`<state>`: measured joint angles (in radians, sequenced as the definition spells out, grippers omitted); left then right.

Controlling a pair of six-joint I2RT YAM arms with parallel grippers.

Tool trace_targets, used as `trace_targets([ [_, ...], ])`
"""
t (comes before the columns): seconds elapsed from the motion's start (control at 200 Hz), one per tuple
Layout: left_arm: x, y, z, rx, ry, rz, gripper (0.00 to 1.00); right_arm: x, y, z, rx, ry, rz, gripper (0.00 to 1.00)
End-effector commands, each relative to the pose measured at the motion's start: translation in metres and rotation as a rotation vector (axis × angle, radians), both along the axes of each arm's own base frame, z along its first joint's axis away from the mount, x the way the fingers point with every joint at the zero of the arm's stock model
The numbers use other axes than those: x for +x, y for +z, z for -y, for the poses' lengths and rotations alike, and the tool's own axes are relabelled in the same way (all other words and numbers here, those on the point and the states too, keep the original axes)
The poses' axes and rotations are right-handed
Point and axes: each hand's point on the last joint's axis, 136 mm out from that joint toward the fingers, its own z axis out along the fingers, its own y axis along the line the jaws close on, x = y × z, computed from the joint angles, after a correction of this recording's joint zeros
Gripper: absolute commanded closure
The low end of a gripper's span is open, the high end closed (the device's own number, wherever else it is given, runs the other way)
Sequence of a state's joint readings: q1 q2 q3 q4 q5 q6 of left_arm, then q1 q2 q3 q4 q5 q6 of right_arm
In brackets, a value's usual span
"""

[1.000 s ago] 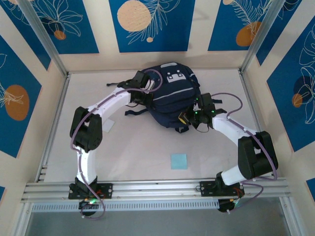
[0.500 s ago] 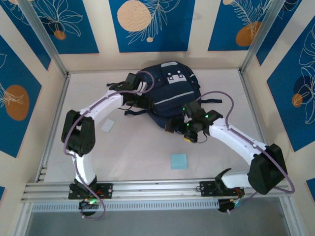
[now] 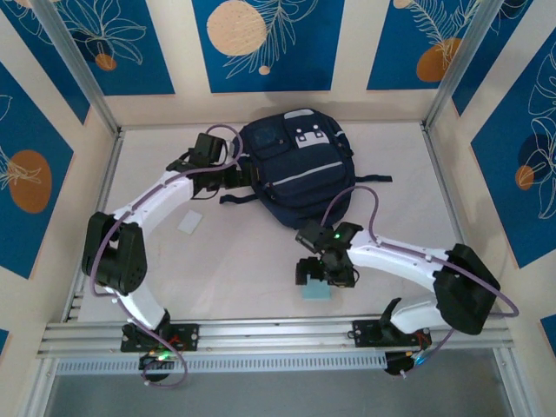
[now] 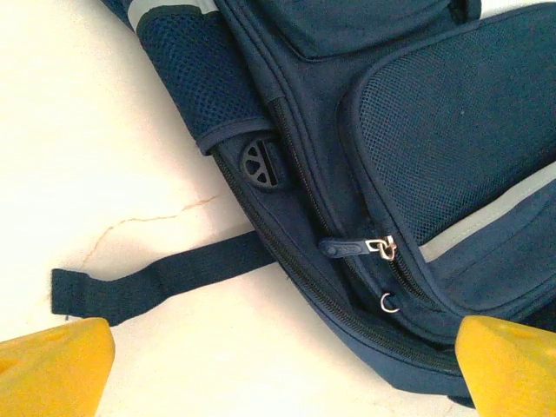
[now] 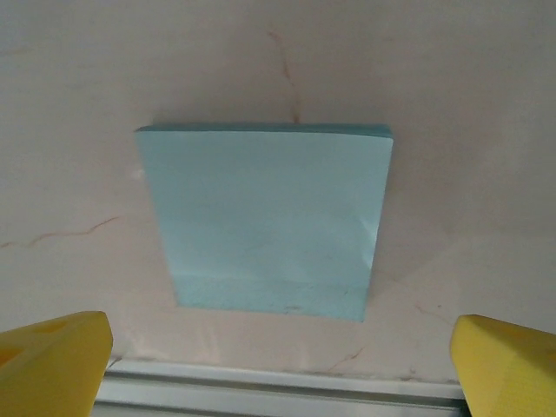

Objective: Pack the student bag
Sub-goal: Pick up the loose stationery from the bottom-center of the table, then open the student bag at the top-center of the table.

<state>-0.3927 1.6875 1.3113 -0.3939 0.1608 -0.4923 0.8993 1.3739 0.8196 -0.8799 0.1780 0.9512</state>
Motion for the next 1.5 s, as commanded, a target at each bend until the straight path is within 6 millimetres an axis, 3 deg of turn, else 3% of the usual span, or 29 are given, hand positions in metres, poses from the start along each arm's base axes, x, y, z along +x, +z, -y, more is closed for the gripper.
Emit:
trace_targets([
  [0.0, 0.003, 0.02, 0.006, -0.085, 0.011, 0.033, 0.0, 0.003, -0.01, -0.004, -0.056, 0.016, 0.039, 0.0],
  [0.25, -0.001, 0.018, 0.008, -0.098, 0.006, 0.018, 0.0, 0.002, -0.034, -0.013, -0.135, 0.073, 0.016, 0.06],
  [0.4, -0.001, 0.019, 0.009, -0.104, 0.0, 0.017, 0.0, 0.0, -0.039, -0.016, -0.131, 0.088, 0.003, 0.23],
  [0.475, -0.001, 0.02, 0.01, -0.108, -0.001, 0.018, 0.0, 0.0, -0.04, -0.017, -0.122, 0.095, 0.002, 0.34],
  [0.58, 0.0, 0.021, 0.011, -0.11, -0.006, 0.022, 0.01, 0.001, -0.039, -0.018, -0.117, 0.096, 0.003, 0.43],
  [0.76, 0.002, 0.027, 0.016, -0.091, -0.047, 0.04, 0.04, 0.009, -0.024, -0.017, -0.089, 0.075, 0.018, 0.46],
  [1.035, -0.005, 0.037, 0.053, 0.12, -0.287, 0.141, 0.12, 0.072, 0.037, 0.012, 0.099, -0.088, 0.127, 0.45],
  [1.26, -0.015, 0.036, 0.11, 0.315, -0.556, 0.234, 0.15, 0.143, 0.084, 0.066, 0.271, -0.343, 0.276, 0.45],
  [1.495, -0.019, 0.019, 0.161, 0.404, -0.717, 0.242, 0.16, 0.194, 0.105, 0.122, 0.387, -0.627, 0.389, 0.45],
])
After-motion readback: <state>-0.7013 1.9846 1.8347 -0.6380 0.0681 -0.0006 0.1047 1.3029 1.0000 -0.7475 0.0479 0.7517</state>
